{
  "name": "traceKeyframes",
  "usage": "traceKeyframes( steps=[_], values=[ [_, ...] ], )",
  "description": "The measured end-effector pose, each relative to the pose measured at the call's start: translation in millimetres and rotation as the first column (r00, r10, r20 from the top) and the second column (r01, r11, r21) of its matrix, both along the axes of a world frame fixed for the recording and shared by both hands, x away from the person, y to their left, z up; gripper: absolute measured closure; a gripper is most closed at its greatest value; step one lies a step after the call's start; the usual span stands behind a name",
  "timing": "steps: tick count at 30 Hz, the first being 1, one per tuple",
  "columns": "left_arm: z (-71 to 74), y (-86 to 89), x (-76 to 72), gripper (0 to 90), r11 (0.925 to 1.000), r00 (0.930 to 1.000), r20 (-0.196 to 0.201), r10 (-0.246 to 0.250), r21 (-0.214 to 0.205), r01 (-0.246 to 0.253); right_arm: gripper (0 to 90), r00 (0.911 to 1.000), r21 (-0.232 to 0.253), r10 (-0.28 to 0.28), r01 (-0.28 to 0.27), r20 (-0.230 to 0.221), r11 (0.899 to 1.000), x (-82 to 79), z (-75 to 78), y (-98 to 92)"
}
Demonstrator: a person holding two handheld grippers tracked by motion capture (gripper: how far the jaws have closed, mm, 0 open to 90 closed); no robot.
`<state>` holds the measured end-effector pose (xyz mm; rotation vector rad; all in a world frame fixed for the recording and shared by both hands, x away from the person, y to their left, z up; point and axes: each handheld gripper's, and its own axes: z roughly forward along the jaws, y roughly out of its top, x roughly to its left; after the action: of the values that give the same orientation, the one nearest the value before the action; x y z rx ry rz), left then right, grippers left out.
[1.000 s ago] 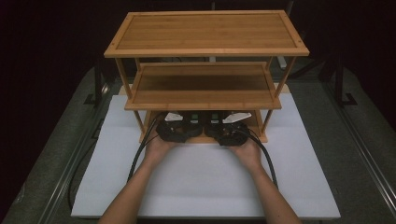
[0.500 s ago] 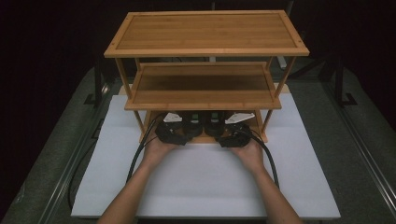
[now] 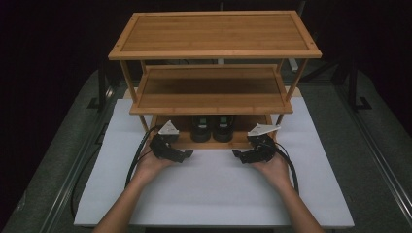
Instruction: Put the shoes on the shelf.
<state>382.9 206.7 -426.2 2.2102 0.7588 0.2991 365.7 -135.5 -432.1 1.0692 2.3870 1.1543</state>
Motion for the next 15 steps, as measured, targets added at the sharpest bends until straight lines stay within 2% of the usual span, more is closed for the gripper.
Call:
traceKeyframes(
  steps=[10, 12, 15],
  values=[
    [7.1, 23.5, -36.0, 8.9, 1.0000, 0.9997, 0.024, 0.001, 0.002, -0.001, 17.3, 0.9998, 0.007, -0.005, 0.005, 0.017, 1.000, -31.7, 7.8, -30.9],
    [7.6, 28.8, -42.5, 8.9, 0.9999, 0.9994, 0.035, 0.004, 0.011, -0.004, 16.4, 0.9999, 0.008, -0.013, 0.013, 0.009, 1.000, -38.0, 8.2, -36.5],
    [6.3, 39.0, -53.3, 8.9, 0.9998, 0.9993, 0.031, 0.018, 0.008, -0.019, 14.4, 0.9997, 0.001, -0.023, 0.023, 0.007, 1.000, -47.4, 7.1, -47.8]
  ],
)
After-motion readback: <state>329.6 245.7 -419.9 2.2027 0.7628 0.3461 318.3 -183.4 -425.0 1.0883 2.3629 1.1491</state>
